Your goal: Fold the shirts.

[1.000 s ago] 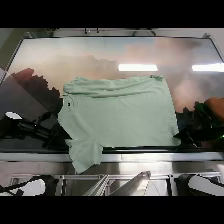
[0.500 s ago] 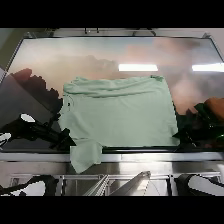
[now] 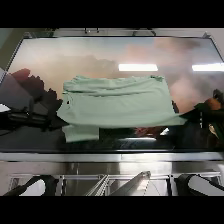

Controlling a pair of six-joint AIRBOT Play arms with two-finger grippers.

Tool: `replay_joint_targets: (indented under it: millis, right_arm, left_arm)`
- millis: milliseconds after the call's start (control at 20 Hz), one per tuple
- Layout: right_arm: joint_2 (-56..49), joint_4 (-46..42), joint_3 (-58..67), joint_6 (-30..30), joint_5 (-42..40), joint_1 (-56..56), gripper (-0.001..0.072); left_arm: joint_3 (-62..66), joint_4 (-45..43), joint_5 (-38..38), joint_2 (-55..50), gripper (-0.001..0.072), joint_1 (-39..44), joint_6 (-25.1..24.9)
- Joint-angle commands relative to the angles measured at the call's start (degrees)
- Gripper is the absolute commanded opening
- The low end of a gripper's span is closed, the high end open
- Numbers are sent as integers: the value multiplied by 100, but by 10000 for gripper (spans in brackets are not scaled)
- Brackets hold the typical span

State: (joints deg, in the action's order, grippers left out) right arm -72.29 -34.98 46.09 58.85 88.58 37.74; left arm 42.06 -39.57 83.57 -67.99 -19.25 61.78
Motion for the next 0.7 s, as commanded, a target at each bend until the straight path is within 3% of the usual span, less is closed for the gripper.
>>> replay_joint_targets:
  millis: [0,150,300,400,500,650]
  right_arm:
    - [472,1318,678,-44,765,2,16]
    - [1368,3432,1106,-413,774,195,16]
    - [2109,4682,2293,-535,479,850,16]
    - [2553,5084,3226,-579,-85,1526,16]
    - [2651,5130,4229,-573,-308,1873,16]
    - [2490,4769,5204,-391,-122,1858,16]
  left_arm:
    - [846,892,979,918,22,-385,-87]
    - [2033,2555,1368,1886,22,-835,-286]
    - [3825,3532,1421,2509,22,-1825,-376]
    - [5090,3978,1443,2461,22,-2610,-260]
    - [6216,4481,1329,1987,23,-2719,-7]
    - [7383,3628,1440,1325,22,-2192,343]
